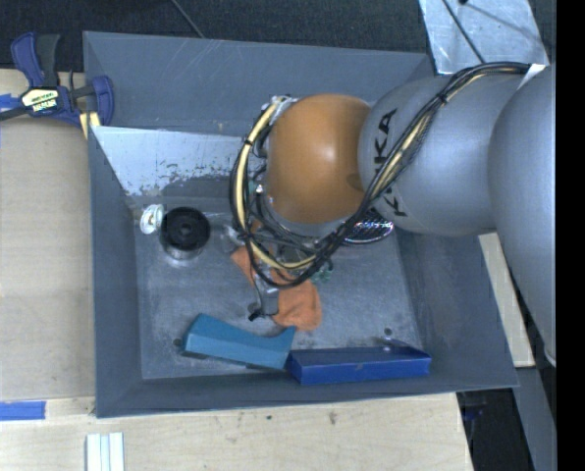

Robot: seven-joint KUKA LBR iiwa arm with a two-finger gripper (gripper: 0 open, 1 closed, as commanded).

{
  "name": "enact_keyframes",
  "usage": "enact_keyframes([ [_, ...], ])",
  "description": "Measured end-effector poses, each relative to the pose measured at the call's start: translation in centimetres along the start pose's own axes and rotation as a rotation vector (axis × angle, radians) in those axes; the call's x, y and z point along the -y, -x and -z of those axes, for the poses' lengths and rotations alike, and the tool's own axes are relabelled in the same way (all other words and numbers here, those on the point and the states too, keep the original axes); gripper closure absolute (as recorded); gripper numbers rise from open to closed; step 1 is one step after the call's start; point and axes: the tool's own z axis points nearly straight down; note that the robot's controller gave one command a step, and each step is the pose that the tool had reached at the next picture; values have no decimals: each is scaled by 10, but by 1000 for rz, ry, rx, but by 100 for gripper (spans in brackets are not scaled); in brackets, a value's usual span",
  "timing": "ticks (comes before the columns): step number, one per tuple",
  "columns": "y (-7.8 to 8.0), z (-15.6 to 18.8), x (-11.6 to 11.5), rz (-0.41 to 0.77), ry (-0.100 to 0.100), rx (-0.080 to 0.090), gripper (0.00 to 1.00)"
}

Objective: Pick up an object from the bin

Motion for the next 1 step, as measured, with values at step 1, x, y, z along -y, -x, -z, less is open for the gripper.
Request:
enact_keyframes([
  [1,-21,32,-11,-48,-2,-8,0],
])
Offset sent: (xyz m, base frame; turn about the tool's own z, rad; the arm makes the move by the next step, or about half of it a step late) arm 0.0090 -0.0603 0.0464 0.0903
